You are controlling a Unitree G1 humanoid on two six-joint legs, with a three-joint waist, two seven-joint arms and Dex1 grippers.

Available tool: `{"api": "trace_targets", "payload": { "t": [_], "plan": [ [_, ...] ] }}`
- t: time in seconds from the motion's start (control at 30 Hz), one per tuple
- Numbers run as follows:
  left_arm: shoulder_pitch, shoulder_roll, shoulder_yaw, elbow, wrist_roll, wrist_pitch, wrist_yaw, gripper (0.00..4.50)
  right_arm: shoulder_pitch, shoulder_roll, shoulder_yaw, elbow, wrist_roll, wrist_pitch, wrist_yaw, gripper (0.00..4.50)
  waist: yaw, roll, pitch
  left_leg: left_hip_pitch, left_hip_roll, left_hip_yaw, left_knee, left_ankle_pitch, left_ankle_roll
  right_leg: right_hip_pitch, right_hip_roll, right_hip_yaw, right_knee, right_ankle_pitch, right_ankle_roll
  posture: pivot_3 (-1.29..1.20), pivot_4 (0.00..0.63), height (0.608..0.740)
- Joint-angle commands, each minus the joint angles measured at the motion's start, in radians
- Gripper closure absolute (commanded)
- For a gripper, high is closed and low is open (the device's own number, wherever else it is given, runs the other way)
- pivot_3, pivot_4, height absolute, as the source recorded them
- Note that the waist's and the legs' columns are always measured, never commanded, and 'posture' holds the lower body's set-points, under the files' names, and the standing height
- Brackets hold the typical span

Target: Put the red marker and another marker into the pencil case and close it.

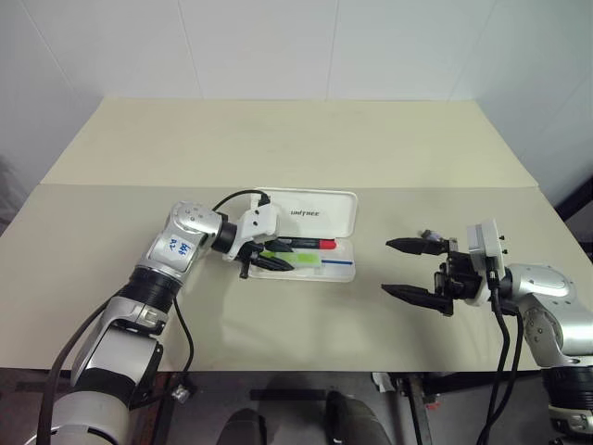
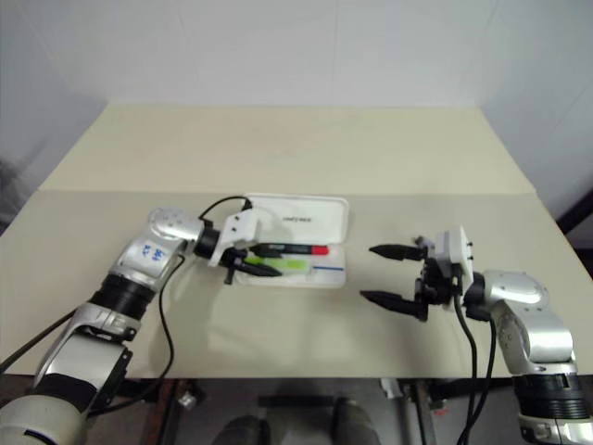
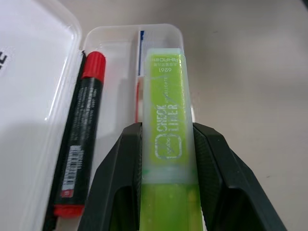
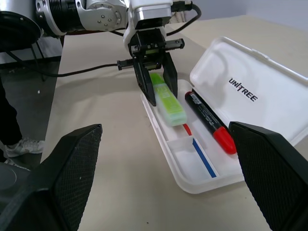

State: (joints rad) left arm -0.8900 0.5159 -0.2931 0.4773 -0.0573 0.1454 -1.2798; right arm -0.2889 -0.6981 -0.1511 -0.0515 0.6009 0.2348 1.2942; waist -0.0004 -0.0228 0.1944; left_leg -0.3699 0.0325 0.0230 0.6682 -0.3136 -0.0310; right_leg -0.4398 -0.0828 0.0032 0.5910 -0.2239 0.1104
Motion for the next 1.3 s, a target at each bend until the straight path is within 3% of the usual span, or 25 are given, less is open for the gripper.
{"api": "trace_targets", "payload": {
  "t": [0.03, 0.3, 0.63, 0.87, 1.07, 1.3],
  "plan": [
    [-0.025, -0.004, 0.01, 0.006, 0.008, -0.027, 0.0, 3.41, 0.007, 0.001, -0.017, -0.035, 0.005, -0.026, -0.005, 0.0, 0.0, 0.0, 0.0, 0.0, 0.0, 0.0, 0.0, 0.0, 0.0, 0.0, 0.0, 0.0, 0.0, 0.0, 0.0, 0.0, 0.15, 0.74],
    [-0.019, -0.006, 0.009, -0.004, 0.008, -0.018, -0.011, 3.41, -0.006, 0.006, -0.015, -0.018, -0.007, -0.044, -0.019, 0.0, 0.0, 0.0, 0.0, 0.0, 0.0, 0.0, 0.0, 0.0, 0.0, 0.0, 0.0, 0.0, 0.0, 0.0, 0.0, 0.0, 0.15, 0.74],
    [-0.017, 0.0, 0.008, -0.035, 0.021, 0.027, -0.007, 0.03, -0.034, 0.01, -0.008, 0.018, -0.034, -0.071, -0.031, 0.0, 0.0, 0.0, 0.0, 0.0, 0.0, 0.0, 0.0, 0.0, 0.0, 0.0, 0.0, 0.0, 0.001, 0.0, 0.0, 0.0, 0.15, 0.74],
    [0.001, 0.01, 0.041, -0.125, -0.009, 0.039, 0.003, 0.03, -0.098, 0.03, -0.011, 0.115, -0.116, -0.148, -0.1, 0.0, -0.002, 0.0, 0.0, 0.0, 0.0, 0.0, 0.0, 0.0, 0.0, 0.0, 0.0, 0.0, 0.001, 0.0, 0.0, 0.0, 0.15, 0.74],
    [0.097, 0.03, 0.176, -0.314, -0.169, 0.065, -0.005, 0.03, -0.247, 0.024, -0.023, 0.4, -0.314, -0.31, -0.309, 0.0, -0.005, 0.0, 0.0, 0.001, 0.0, 0.002, 0.0, 0.0, 0.0, -0.001, 0.0, 0.002, 0.002, 0.001, 0.001, 0.0, 0.15, 0.74],
    [0.218, 0.078, 0.298, -0.423, -0.321, 0.071, -0.029, 0.03, -0.349, -0.055, 0.073, 0.648, -0.501, -0.291, -0.372, 0.0, -0.005, 0.0, 0.0, 0.0, 0.0, 0.003, -0.001, 0.0, 0.0, -0.001, 0.0, 0.003, 0.001, 0.001, 0.001, 0.0, 0.15, 0.74]
  ]
}}
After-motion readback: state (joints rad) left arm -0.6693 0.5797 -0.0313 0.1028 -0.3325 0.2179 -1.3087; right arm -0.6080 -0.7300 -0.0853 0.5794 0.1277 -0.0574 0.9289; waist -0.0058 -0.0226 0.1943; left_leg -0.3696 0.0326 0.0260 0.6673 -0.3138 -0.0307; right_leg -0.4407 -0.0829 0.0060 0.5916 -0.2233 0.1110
